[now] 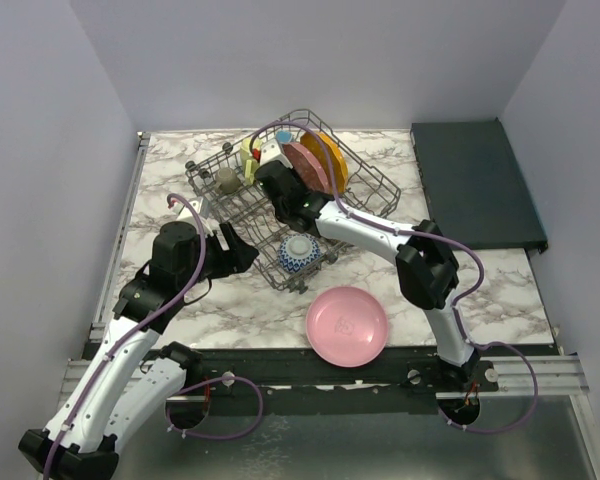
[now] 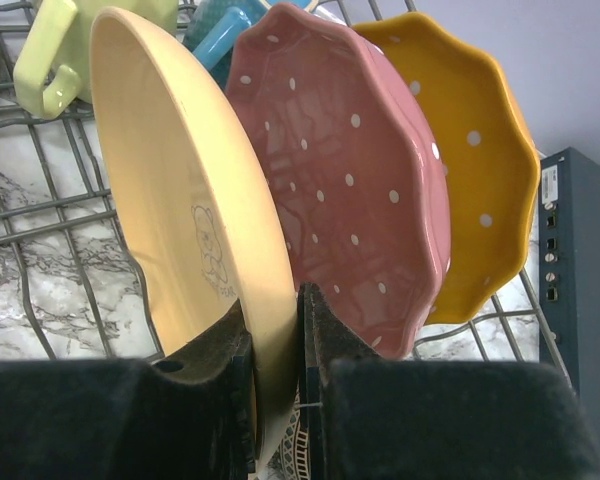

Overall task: Load the mixed dishes into the dish rack
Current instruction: Insert the plate into the dish rack.

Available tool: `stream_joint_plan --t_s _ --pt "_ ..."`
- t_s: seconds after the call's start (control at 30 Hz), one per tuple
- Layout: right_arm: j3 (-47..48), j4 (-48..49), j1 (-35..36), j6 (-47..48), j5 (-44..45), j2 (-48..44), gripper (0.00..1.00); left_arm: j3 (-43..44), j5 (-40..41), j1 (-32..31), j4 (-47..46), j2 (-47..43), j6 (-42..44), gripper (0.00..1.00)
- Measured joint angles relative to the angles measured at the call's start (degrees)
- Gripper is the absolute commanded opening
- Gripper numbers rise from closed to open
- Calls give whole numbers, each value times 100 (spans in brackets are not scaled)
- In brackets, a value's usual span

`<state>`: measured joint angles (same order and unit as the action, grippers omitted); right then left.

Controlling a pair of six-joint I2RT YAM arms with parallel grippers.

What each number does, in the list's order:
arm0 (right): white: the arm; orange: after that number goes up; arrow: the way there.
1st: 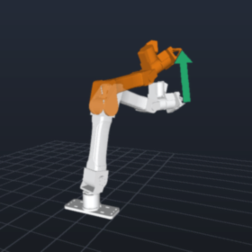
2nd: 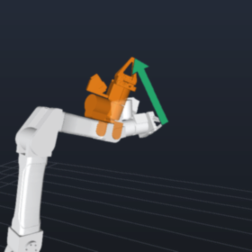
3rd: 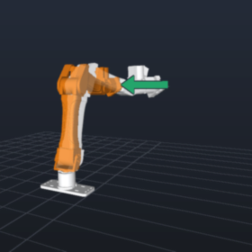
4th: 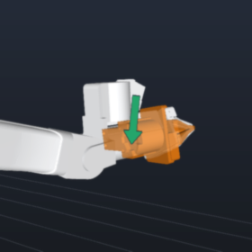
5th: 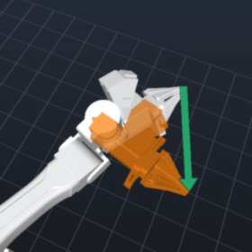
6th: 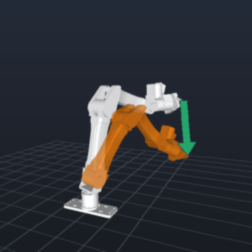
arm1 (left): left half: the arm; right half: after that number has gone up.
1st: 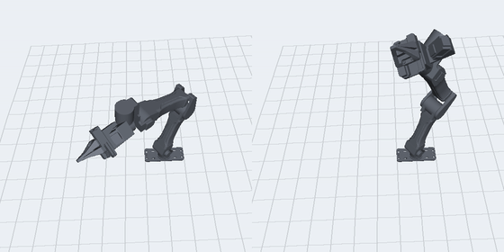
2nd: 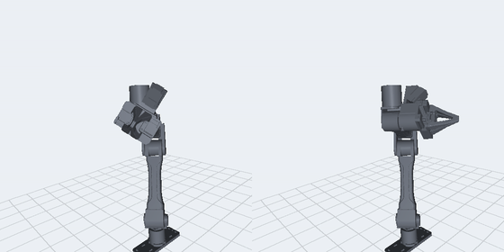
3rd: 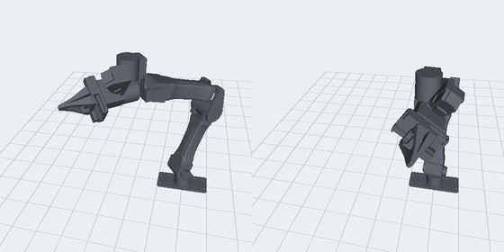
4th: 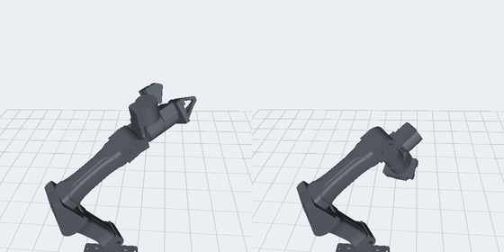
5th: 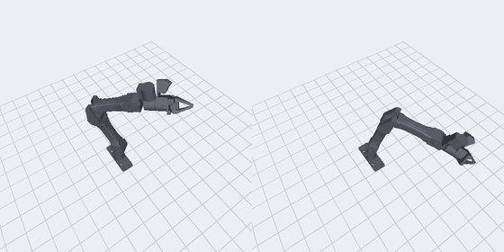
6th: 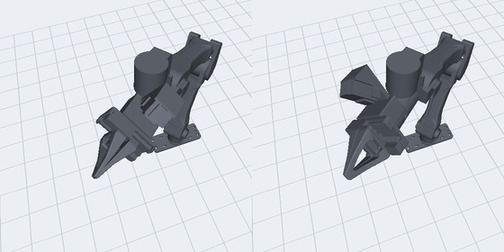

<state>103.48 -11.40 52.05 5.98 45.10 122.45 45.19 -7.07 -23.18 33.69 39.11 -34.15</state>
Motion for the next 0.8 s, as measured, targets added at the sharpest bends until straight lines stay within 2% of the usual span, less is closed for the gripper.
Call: stream_joint_plan --t_s 0.2,0.33,0.47,0.5,0.8 --pt "-28 22 0 -76 -15 0 3 -2 -46 70 -20 39 2 72" --pt "-42 26 0 -146 -13 -4 14 -2 -66 101 -22 50 2 72" --pt "-42 24 0 -232 -17 -9 38 -2 -96 107 -22 59 2 72" --pt "-46 13 0 -291 -55 -11 42 -2 -105 109 -22 61 2 72" --pt "-160 -186 -2 -466 -90 -9 55 -2 -125 138 -22 66 0 72"
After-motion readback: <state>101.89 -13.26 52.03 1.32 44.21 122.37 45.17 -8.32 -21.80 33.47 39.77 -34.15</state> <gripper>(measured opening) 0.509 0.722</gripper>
